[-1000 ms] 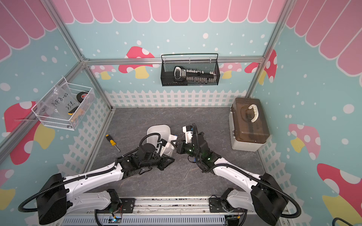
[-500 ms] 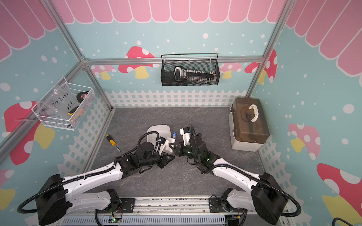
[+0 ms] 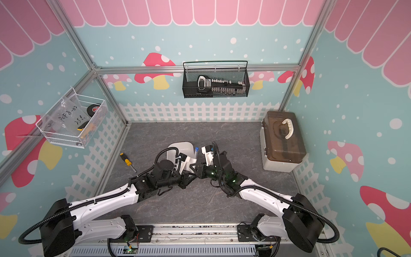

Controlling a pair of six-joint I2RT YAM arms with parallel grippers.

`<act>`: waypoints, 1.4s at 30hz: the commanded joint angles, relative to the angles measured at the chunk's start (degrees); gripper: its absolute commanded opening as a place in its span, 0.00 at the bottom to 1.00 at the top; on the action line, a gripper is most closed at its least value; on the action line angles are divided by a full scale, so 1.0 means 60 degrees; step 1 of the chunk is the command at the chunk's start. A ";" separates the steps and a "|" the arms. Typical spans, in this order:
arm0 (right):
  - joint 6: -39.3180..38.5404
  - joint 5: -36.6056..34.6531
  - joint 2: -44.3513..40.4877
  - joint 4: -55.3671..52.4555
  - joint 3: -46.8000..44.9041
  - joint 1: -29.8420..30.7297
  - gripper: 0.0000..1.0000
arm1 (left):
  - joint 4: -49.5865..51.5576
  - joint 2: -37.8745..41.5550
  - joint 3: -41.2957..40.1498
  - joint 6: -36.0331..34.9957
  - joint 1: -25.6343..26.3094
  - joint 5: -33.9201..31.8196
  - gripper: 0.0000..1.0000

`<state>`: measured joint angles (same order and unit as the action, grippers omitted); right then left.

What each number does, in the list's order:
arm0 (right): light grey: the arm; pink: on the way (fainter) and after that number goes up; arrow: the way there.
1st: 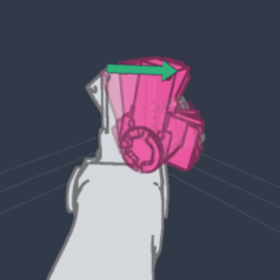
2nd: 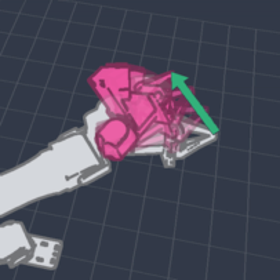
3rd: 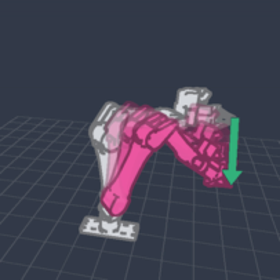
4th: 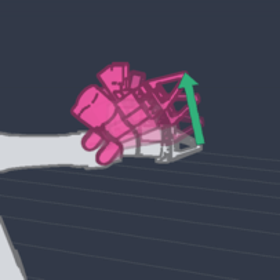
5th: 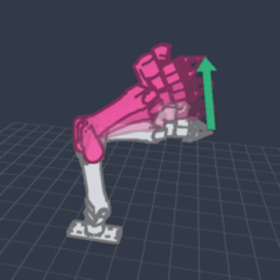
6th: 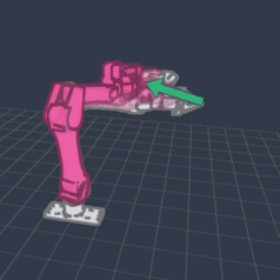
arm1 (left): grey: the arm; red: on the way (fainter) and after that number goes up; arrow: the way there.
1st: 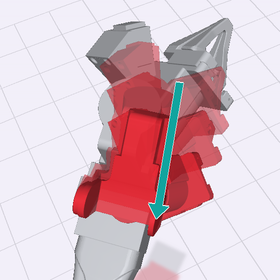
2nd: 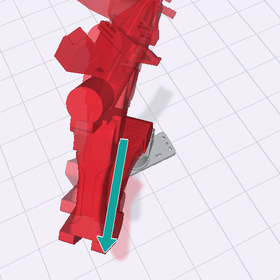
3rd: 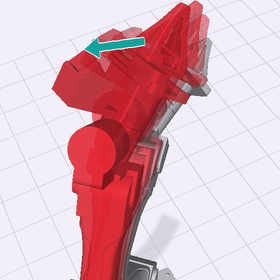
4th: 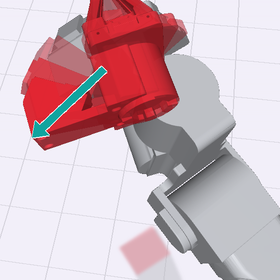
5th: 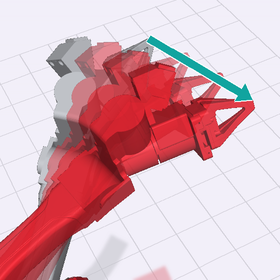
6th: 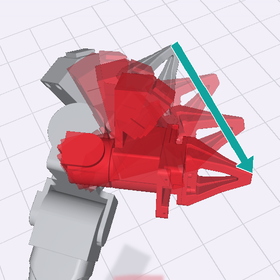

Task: Wipe the exteriors of test tubes
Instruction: Wipe the dirt from the test tube.

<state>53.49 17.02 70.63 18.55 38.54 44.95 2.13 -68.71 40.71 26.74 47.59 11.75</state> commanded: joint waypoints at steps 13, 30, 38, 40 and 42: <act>-0.0348 -0.0294 0.0312 -0.0700 0.0724 -0.0399 0.17 | -0.0648 0.0155 0.0162 0.0106 -0.0085 0.0122 0.08; -0.0910 -0.0187 0.0317 -0.1215 0.1585 -0.0954 0.18 | -0.0879 0.0113 -0.0325 0.0442 0.0286 -0.0025 0.08; -0.0778 0.0192 0.0310 -0.1162 0.1369 -0.0948 0.21 | -0.0822 -0.0008 -0.0136 0.0326 0.0289 -0.0079 0.08; -0.0560 0.0266 0.0286 -0.0913 0.1139 -0.0915 0.21 | -0.0791 0.0010 -0.0098 0.0283 0.0286 -0.0160 0.08; -0.0388 0.0317 0.0267 -0.0679 0.0910 -0.0803 0.21 | -0.0712 0.0026 -0.0041 0.0211 0.0278 -0.0264 0.08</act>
<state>49.41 20.58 72.86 12.25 46.00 40.12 -2.35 -68.79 39.68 29.50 48.88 9.65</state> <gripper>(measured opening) 0.208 0.143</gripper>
